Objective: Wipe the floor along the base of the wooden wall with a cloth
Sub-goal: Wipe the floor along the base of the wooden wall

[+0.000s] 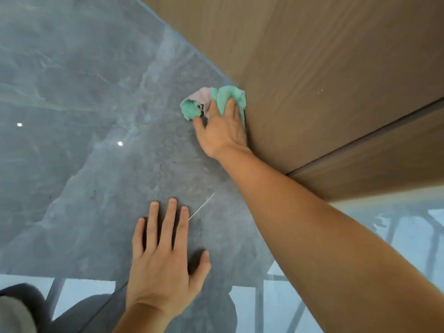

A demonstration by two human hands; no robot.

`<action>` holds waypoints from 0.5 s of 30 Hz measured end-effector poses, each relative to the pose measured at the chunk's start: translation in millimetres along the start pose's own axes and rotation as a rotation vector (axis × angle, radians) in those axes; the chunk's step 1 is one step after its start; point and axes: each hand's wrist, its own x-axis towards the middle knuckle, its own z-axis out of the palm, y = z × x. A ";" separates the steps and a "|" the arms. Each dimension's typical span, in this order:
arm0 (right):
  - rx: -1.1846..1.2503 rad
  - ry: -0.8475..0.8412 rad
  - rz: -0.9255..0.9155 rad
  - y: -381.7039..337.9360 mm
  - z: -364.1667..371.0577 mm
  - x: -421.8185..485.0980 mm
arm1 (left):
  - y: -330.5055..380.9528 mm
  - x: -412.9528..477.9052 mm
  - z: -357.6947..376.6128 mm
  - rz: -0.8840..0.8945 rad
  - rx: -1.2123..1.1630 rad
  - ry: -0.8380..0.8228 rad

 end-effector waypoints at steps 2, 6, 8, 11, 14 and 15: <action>0.051 0.024 -0.025 11.2 7.6 -48.5 | -0.4 0.1 -0.6 0.002 -0.013 0.008; 0.116 -0.186 -0.070 56.3 18.0 -184.7 | -2.3 0.6 -3.0 0.011 0.009 -0.024; 0.127 -0.277 -0.042 73.8 17.4 -233.8 | -1.1 0.3 -5.6 0.016 0.012 -0.052; 0.123 -0.305 0.008 71.6 18.9 -235.7 | -0.6 1.0 -8.0 0.009 0.005 -0.063; 0.171 -0.249 0.023 47.2 15.8 -170.7 | 0.2 1.8 -9.2 0.005 -0.003 -0.058; 0.159 -0.229 0.027 41.3 11.6 -138.0 | 0.6 2.1 -9.6 -0.001 -0.001 -0.060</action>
